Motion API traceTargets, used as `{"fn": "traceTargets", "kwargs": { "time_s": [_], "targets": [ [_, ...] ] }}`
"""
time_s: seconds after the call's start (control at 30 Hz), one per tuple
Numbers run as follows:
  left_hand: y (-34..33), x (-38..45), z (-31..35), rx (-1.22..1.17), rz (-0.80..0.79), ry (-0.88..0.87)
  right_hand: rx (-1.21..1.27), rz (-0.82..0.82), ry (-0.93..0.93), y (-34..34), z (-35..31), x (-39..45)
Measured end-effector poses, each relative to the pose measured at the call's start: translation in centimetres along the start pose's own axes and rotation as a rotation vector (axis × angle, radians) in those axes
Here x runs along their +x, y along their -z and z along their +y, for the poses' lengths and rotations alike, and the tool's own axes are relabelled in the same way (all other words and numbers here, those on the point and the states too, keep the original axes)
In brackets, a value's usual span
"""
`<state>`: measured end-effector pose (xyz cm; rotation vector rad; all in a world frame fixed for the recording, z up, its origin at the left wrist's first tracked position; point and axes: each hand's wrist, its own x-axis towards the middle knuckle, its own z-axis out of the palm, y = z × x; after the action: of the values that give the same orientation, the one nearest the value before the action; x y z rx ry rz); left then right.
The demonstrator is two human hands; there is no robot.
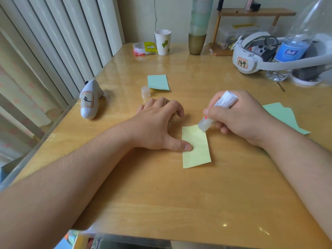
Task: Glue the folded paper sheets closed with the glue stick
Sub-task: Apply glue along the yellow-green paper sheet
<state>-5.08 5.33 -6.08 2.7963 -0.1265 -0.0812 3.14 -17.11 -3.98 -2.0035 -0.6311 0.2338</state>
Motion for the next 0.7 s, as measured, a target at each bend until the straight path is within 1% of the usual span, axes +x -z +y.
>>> {"fn": "traceTargets", "kwargs": {
  "time_s": [0.07, 0.27, 0.4, 0.53, 0.7],
  "targets": [
    [0.0, 0.0, 0.0, -0.003, 0.004, -0.001, 0.077, 0.034, 0.013, -0.2, -0.1, 0.0],
    [0.0, -0.1, 0.1, -0.001, 0.003, 0.006, 0.109, 0.048, 0.100, -1.6, -0.5, 0.1],
    [-0.2, 0.0, 0.0, 0.003, 0.017, 0.004, -0.016, -0.007, 0.126, -2.3, 0.0, 0.0],
    [-0.1, 0.0, 0.0, 0.003, 0.017, 0.002, -0.084, -0.052, 0.132, -2.6, 0.0, 0.0],
    [-0.2, 0.1, 0.0, 0.003, 0.018, 0.001, -0.147, -0.057, 0.142, -2.8, -0.3, -0.3]
  ]
}}
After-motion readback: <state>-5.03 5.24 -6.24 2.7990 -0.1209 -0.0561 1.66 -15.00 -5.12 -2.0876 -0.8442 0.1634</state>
